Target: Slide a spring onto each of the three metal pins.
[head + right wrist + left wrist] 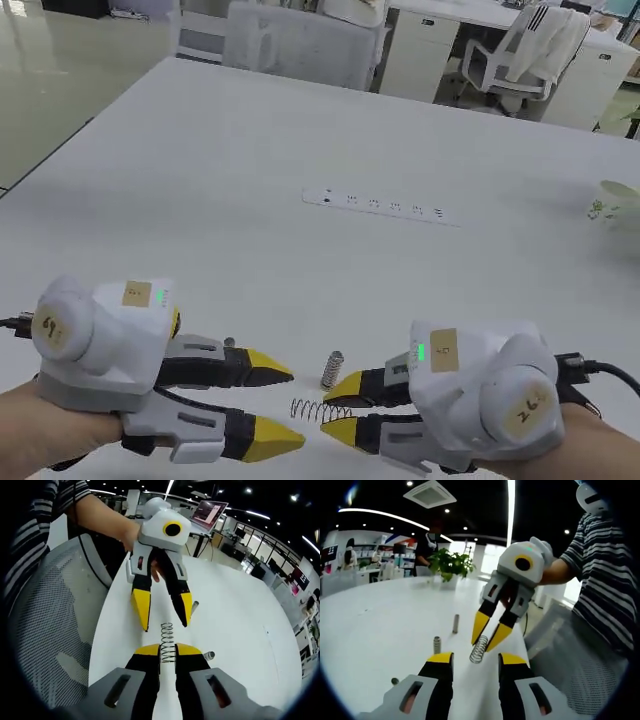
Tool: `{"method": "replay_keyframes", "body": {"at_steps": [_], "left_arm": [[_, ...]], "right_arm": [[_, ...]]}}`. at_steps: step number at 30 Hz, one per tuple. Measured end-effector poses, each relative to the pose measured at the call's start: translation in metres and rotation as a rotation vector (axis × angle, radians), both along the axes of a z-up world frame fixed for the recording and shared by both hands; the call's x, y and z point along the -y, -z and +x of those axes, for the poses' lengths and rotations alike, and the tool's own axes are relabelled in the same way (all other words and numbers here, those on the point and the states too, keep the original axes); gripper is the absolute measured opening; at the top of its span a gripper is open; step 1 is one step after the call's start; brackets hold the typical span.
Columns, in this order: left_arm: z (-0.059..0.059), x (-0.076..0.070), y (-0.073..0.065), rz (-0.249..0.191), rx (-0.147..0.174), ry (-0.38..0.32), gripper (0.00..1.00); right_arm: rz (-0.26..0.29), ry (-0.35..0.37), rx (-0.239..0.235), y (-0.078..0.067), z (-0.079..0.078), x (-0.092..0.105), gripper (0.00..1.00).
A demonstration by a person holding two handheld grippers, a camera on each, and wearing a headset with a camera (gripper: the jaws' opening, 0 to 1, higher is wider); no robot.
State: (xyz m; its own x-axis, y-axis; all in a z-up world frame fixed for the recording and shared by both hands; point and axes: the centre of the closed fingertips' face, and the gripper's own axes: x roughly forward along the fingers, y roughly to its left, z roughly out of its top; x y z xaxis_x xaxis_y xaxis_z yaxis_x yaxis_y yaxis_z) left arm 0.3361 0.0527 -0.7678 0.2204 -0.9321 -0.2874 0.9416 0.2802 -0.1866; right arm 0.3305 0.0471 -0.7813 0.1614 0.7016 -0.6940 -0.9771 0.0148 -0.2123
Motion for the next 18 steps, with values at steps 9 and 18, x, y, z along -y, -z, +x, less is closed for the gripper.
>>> {"method": "replay_keyframes", "body": {"at_steps": [9,18], "left_arm": [[-0.0029,0.0067,0.0017,0.000,0.000,0.027,0.16],[-0.0041,0.0099,0.0019,-0.011,0.006,0.034,0.10]], "right_arm": [[0.007,-0.005,0.001,-0.0030,-0.0015,-0.0017,0.07],[0.006,-0.014,0.001,-0.0039,-0.0033,-0.0023,0.07]]}}
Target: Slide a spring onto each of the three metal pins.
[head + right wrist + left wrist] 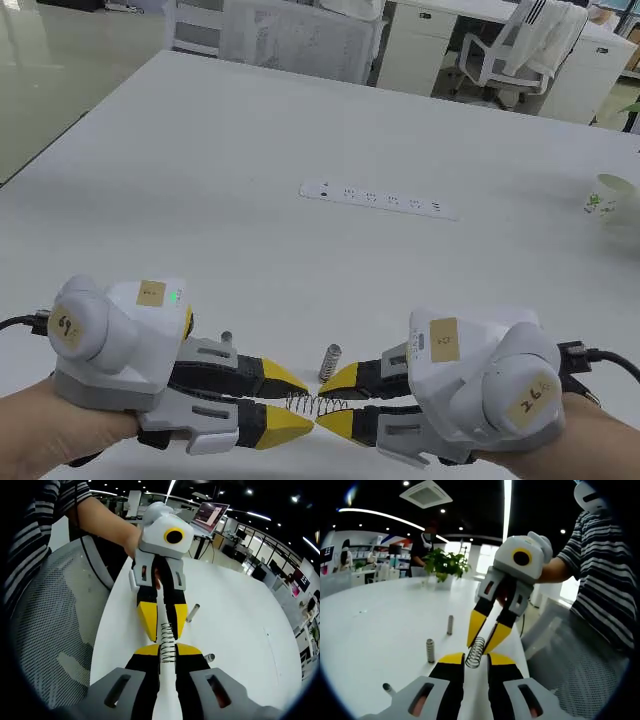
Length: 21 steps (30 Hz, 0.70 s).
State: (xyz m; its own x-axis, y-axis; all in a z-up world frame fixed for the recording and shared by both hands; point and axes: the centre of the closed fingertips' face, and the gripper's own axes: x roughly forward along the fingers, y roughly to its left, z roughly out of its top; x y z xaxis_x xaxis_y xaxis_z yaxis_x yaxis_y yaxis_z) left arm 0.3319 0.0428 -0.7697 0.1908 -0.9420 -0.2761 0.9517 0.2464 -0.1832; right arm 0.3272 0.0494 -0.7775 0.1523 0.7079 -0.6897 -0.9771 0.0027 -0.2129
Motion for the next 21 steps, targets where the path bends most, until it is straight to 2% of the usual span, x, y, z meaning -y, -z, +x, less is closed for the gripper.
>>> {"method": "replay_keyframes", "body": {"at_steps": [6,10,21], "left_arm": [[0.0012,0.0001,-0.0023,-0.007,0.004,-0.001,0.08],[0.0013,0.0011,-0.0039,-0.006,0.017,-0.001,0.06],[0.0019,0.0038,-0.0049,-0.011,0.018,-0.006,0.06]], "right_arm": [[0.007,0.001,0.000,-0.0019,0.0000,-0.0006,0.07],[0.011,0.000,-0.001,-0.0029,-0.0003,-0.0001,0.07],[0.009,0.004,0.001,-0.0042,0.0000,0.0019,0.07]]}}
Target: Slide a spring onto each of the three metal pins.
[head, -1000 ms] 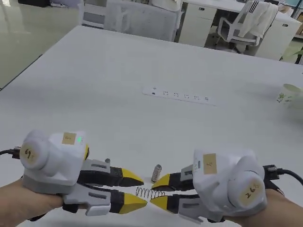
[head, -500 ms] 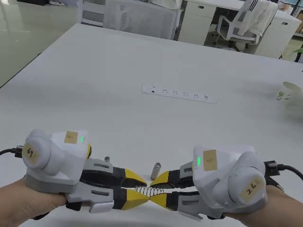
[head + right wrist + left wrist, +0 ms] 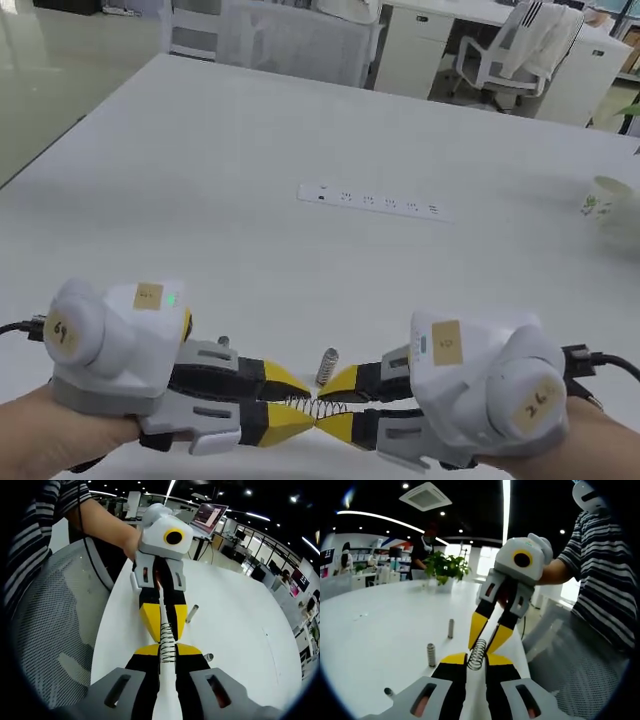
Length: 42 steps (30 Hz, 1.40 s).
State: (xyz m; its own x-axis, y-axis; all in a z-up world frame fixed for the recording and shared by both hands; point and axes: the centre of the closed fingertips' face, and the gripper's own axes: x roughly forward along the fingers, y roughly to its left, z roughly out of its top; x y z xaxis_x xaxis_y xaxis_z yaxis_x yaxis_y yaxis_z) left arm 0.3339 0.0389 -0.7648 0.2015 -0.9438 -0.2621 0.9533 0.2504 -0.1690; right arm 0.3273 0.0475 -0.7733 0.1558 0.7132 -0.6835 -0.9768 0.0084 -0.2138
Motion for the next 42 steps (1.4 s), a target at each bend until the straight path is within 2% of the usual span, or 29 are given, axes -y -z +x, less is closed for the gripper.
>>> {"method": "replay_keyframes", "body": {"at_steps": [7,14,23,31,34,39,42], "left_arm": [[0.000,0.000,-0.001,-0.003,0.003,0.005,0.05],[-0.003,-0.002,-0.002,-0.006,0.020,0.022,0.03],[-0.010,-0.002,0.001,-0.009,-0.002,0.053,0.02],[-0.014,-0.002,0.001,-0.002,-0.004,0.065,0.02],[-0.014,-0.003,0.000,-0.006,-0.003,0.067,0.02],[-0.015,-0.006,-0.001,-0.011,-0.006,0.066,0.02],[-0.016,-0.005,-0.003,-0.011,-0.006,0.071,0.02]], "right_arm": [[0.006,-0.008,-0.001,-0.001,0.000,0.000,0.07],[0.012,-0.012,-0.002,-0.003,-0.002,-0.001,0.07],[0.009,-0.024,-0.011,0.001,-0.010,-0.001,0.08],[0.012,-0.019,-0.035,0.002,-0.014,-0.001,0.08],[0.021,-0.022,-0.035,0.001,-0.014,-0.001,0.08],[0.000,-0.015,-0.037,0.004,-0.011,0.007,0.13],[0.002,-0.008,-0.043,0.005,-0.010,0.011,0.10]]}}
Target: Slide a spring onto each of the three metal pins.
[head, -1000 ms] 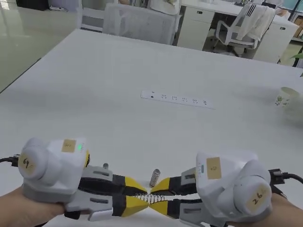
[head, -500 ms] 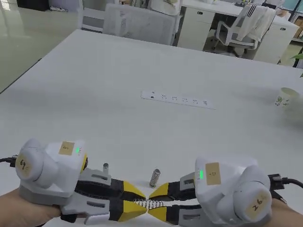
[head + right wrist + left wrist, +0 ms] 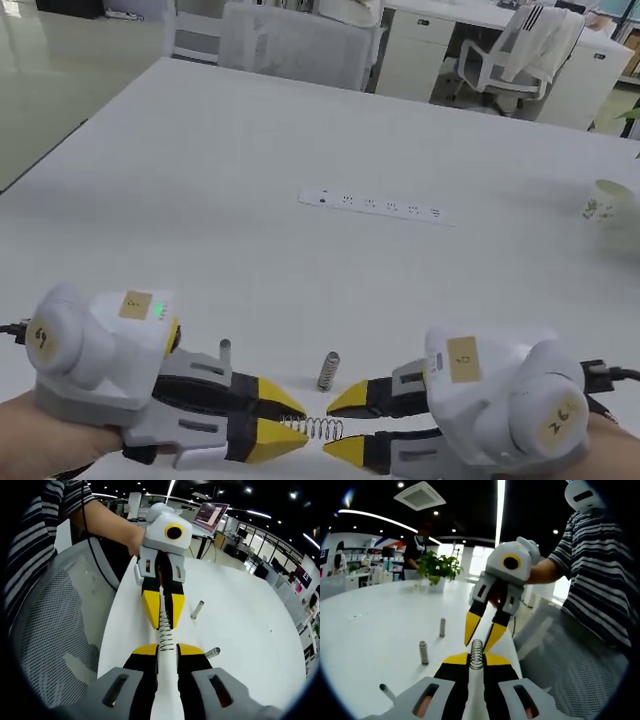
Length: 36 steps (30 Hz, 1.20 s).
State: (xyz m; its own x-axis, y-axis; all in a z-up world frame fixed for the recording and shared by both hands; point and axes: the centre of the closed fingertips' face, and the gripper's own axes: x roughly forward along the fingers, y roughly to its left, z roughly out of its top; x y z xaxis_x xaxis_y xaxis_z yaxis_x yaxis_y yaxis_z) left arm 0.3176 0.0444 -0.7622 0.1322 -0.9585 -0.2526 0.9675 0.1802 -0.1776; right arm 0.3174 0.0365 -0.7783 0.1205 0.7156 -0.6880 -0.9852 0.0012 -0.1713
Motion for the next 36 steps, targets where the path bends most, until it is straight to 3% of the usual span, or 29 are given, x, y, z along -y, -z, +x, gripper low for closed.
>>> {"method": "replay_keyframes", "body": {"at_steps": [6,14,16,25,36], "left_arm": [[-0.003,0.002,-0.001,0.003,-0.002,0.004,0.02],[-0.005,0.003,0.001,0.015,-0.004,0.011,0.02],[-0.004,0.003,0.001,0.018,-0.001,0.006,0.02],[-0.002,0.003,0.002,0.033,0.012,0.001,0.02],[-0.002,0.003,0.004,0.048,0.022,0.007,0.02]], "right_arm": [[0.003,0.001,-0.016,0.001,-0.002,0.000,0.08],[-0.014,-0.034,0.018,0.002,-0.005,0.001,0.07],[-0.016,-0.045,0.040,0.000,-0.004,0.001,0.07],[0.031,-0.053,0.060,-0.016,-0.002,0.000,0.07],[0.067,-0.070,0.044,-0.028,-0.005,-0.007,0.07]]}}
